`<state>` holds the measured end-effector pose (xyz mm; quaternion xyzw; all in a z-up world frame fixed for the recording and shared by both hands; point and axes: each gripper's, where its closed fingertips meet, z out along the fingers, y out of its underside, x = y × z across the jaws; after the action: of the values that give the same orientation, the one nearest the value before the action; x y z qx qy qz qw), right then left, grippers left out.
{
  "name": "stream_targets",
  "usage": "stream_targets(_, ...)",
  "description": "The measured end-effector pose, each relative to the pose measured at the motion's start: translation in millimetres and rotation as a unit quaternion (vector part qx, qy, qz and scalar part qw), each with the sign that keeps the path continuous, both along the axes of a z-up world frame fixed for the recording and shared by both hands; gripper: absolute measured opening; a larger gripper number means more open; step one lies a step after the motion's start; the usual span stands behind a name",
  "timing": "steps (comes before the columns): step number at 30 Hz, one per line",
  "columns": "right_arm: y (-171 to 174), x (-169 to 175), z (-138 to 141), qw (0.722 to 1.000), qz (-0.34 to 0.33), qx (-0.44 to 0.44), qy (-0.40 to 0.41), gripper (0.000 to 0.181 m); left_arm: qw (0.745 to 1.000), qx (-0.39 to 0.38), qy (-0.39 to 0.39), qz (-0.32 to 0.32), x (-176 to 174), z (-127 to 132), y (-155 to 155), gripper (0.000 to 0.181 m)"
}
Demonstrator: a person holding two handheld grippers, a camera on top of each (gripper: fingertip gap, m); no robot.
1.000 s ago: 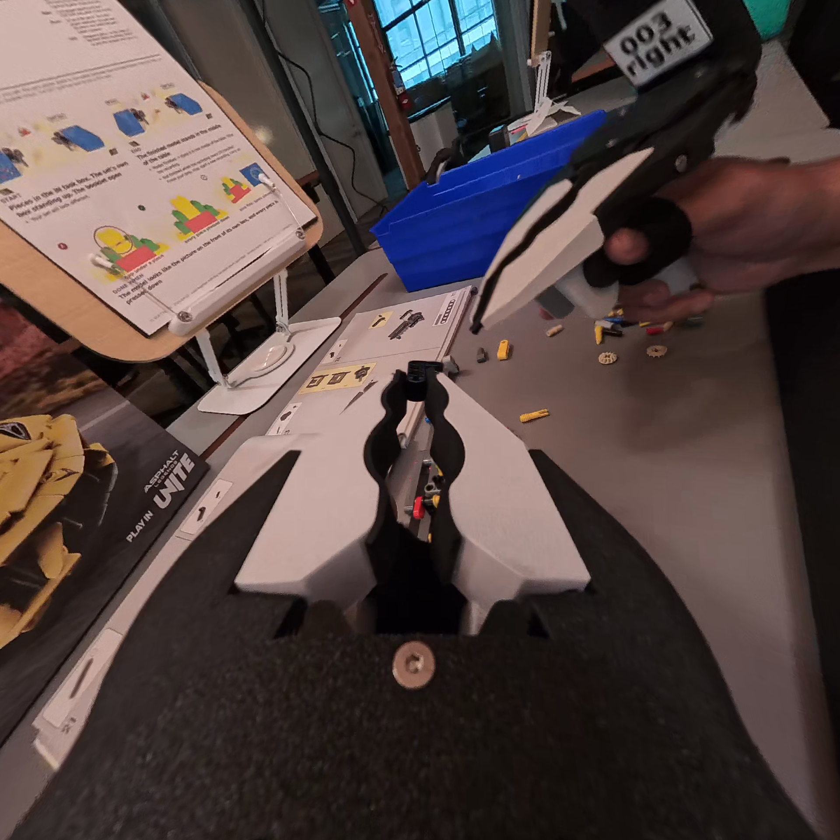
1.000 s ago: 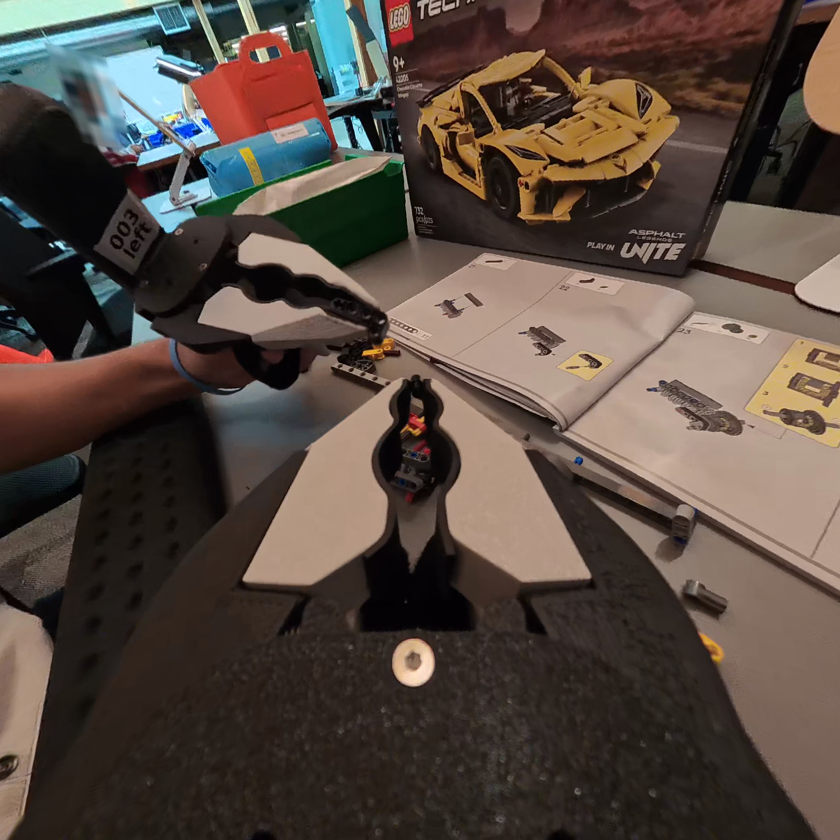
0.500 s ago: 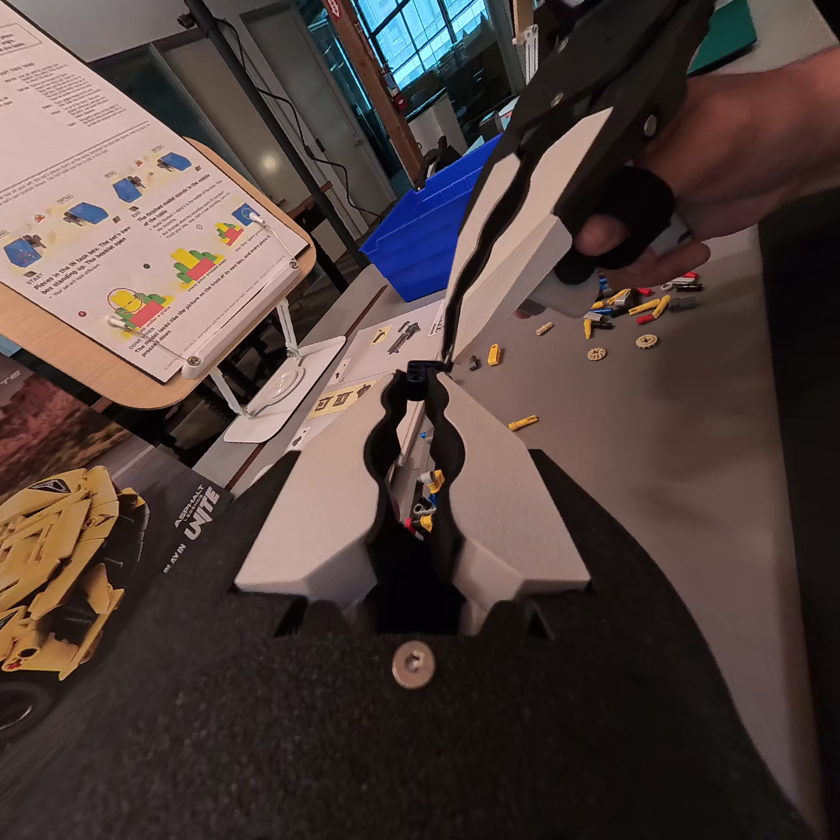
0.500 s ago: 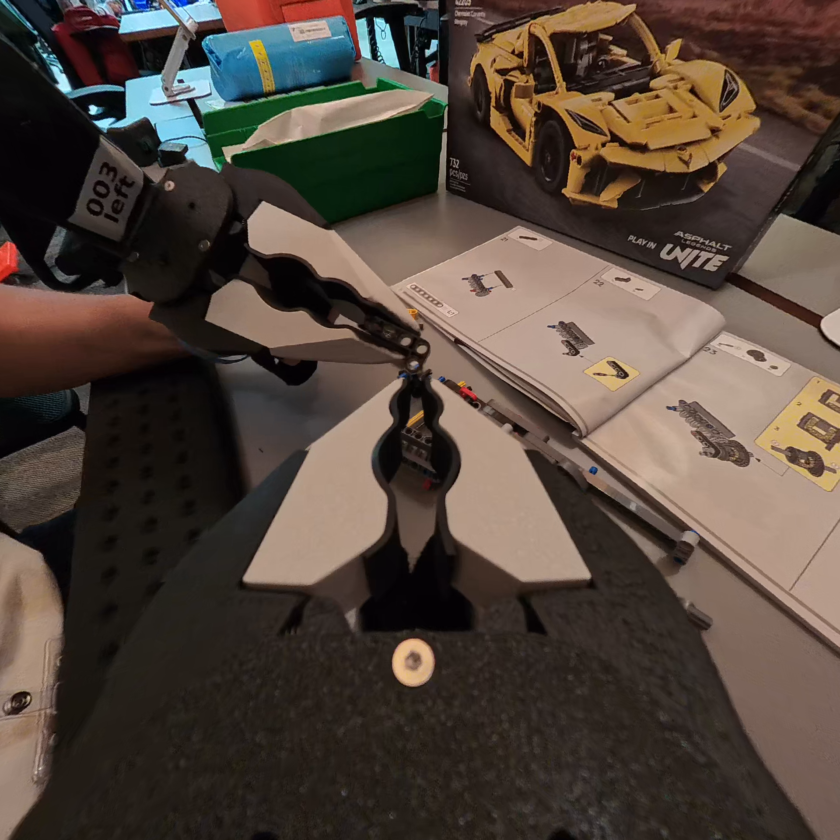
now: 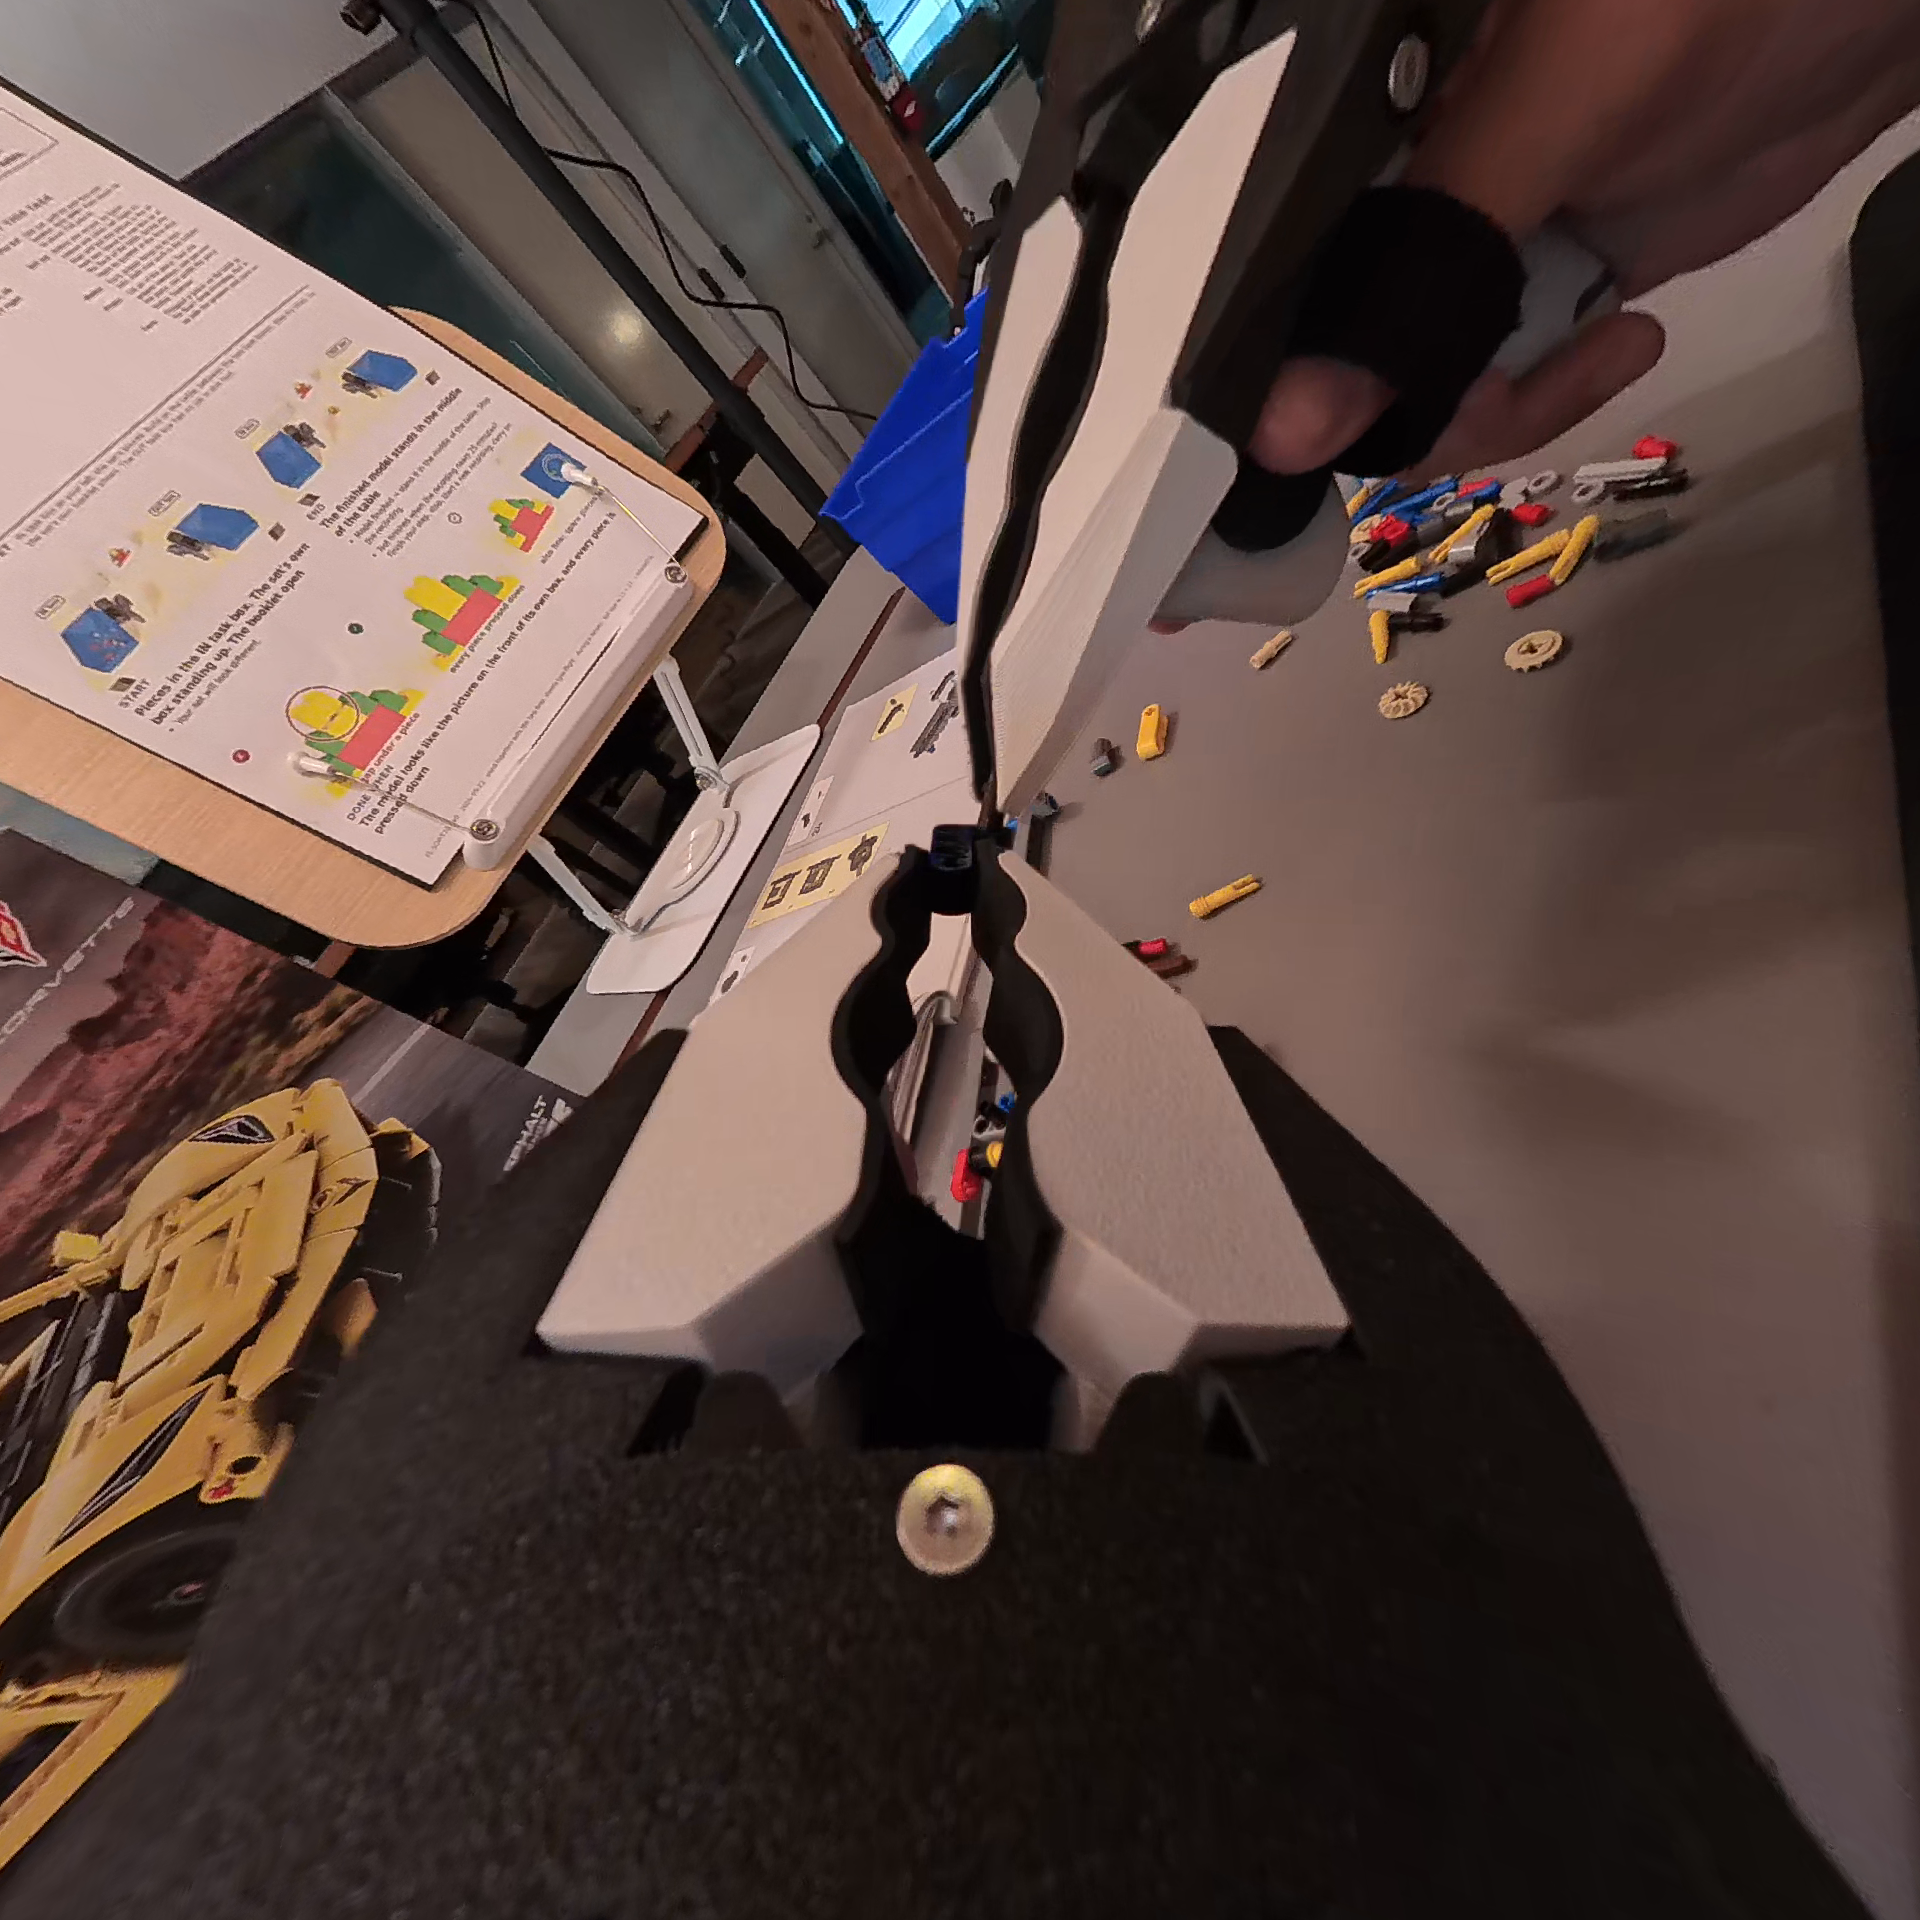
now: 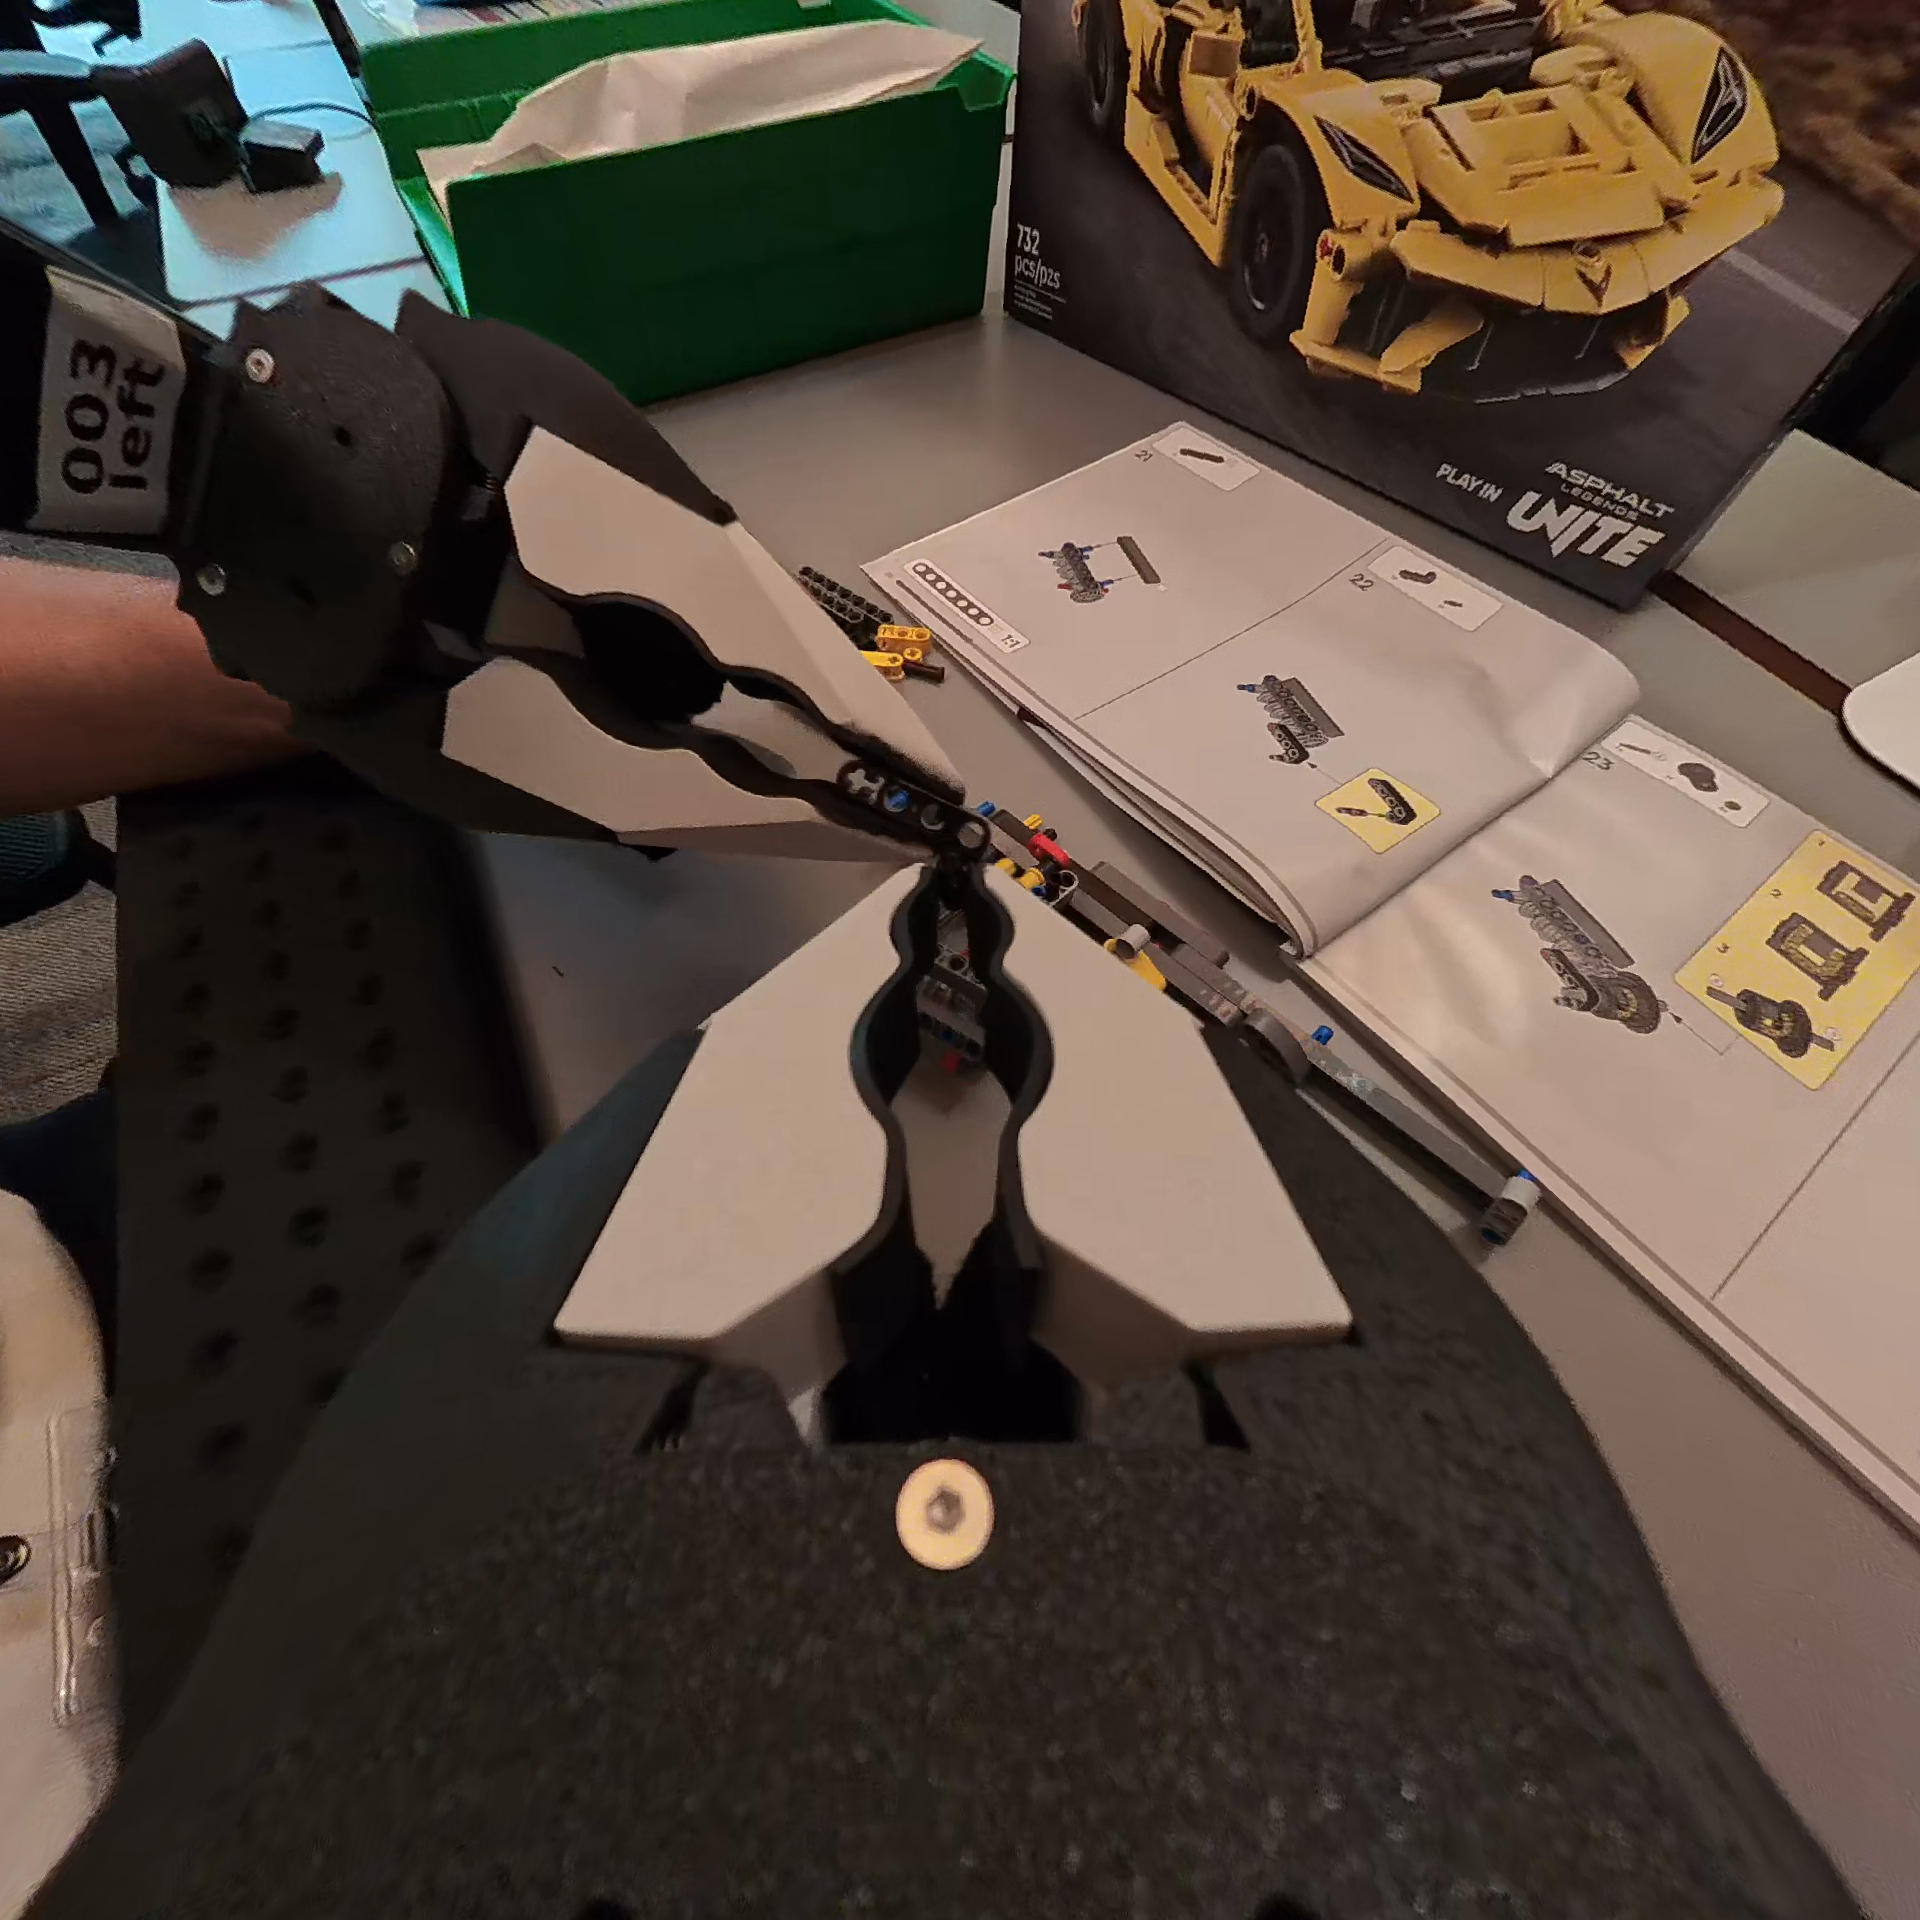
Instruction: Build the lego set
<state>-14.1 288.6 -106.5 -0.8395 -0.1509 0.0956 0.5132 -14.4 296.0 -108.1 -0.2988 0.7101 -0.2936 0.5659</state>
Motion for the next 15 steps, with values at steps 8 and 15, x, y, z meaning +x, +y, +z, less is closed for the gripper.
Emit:
stream_targets(8,-7.2,-0.3,-6.9,0.993,0.014,-0.038,-0.11,0.005,0.999,0.039,0.009,-0.009,-0.2,-6.7,-7.1,0.007)
stream_targets(15,-9.7,0.9,-8.8,0.986,0.016,-0.049,-0.159,0.005,0.999,0.035,0.012,-0.014,-0.4,-6.9,-9.2,0.007)
